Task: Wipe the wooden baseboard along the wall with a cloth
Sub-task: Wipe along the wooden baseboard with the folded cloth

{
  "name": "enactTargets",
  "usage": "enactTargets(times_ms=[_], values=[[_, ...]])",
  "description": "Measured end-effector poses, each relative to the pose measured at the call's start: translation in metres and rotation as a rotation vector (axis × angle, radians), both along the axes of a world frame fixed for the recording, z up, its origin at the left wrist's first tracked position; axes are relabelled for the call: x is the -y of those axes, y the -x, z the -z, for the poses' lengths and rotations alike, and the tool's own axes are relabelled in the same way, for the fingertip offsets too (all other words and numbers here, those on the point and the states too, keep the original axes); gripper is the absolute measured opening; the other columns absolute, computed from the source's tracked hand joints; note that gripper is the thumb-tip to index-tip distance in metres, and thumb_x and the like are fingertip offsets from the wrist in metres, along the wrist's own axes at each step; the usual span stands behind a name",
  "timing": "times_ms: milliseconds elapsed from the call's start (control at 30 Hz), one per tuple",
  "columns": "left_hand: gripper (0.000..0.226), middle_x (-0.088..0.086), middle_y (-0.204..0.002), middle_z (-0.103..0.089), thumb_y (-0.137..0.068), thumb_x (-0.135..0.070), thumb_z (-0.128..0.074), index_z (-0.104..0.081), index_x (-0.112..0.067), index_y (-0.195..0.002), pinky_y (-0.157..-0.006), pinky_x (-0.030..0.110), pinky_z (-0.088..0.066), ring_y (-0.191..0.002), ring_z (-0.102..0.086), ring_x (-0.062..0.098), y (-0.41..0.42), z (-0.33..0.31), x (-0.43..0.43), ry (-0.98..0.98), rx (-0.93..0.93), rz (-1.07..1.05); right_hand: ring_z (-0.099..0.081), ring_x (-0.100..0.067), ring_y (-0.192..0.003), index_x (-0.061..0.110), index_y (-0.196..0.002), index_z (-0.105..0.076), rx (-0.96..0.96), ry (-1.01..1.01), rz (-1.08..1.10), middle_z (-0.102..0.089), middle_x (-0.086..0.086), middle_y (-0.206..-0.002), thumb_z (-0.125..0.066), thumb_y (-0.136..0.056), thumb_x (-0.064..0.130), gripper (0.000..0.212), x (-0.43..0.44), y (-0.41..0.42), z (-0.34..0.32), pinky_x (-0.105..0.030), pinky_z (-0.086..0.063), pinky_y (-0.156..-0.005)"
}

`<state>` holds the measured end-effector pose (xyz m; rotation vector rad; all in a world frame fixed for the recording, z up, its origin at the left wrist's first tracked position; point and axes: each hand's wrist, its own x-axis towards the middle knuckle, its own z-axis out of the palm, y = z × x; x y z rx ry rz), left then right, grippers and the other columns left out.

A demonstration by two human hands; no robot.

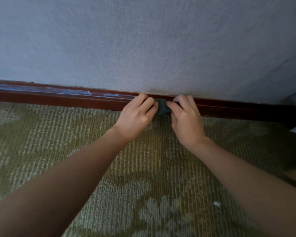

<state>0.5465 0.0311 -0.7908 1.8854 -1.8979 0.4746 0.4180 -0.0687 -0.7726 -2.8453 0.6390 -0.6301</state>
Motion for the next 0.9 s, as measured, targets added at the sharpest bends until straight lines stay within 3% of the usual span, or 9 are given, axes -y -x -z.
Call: enactTargets(times_ms=[167, 467, 667, 900], values=[[0.025, 0.02, -0.075, -0.063, -0.078, 0.008, -0.045, -0.068, 0.013, -0.088, -0.056, 0.035, -0.052, -0.066, -0.06, 0.031, 0.004, -0.007, -0.001, -0.014, -0.082, -0.032, -0.057, -0.038, -0.079, -0.008, -0.091, -0.069, -0.013, -0.038, 0.017, -0.061, -0.02, -0.085, -0.065, -0.066, -0.02, 0.027, -0.002, -0.002, -0.007, -0.046, -0.052, -0.066], [0.02, 0.021, -0.075, -0.063, -0.083, 0.009, -0.048, -0.067, 0.014, -0.088, -0.057, 0.035, -0.052, -0.064, -0.059, 0.03, -0.006, -0.014, -0.005, -0.003, 0.054, -0.016, -0.057, -0.038, -0.077, -0.009, -0.092, -0.068, -0.003, -0.007, -0.006, -0.06, -0.021, -0.083, -0.064, -0.068, -0.019, 0.026, -0.006, -0.007, -0.006, -0.044, -0.052, -0.063], [0.027, 0.02, -0.074, -0.062, -0.08, 0.005, -0.042, -0.068, 0.012, -0.084, -0.058, 0.033, -0.052, -0.065, -0.06, 0.03, 0.0, -0.011, -0.004, -0.029, -0.019, -0.046, -0.058, -0.037, -0.075, -0.009, -0.091, -0.068, -0.023, 0.009, -0.034, -0.061, -0.02, -0.083, -0.067, -0.064, -0.021, 0.029, -0.003, -0.007, -0.004, -0.042, -0.052, -0.062], [0.014, 0.018, -0.074, -0.06, -0.078, 0.007, -0.054, -0.066, 0.01, -0.084, -0.058, 0.034, -0.047, -0.065, -0.058, 0.03, -0.006, -0.011, -0.008, -0.055, 0.124, -0.033, -0.059, -0.036, -0.076, -0.009, -0.091, -0.068, -0.088, 0.101, -0.067, -0.061, -0.02, -0.082, -0.071, -0.061, -0.018, 0.032, 0.0, -0.007, -0.008, -0.038, -0.05, -0.061]])
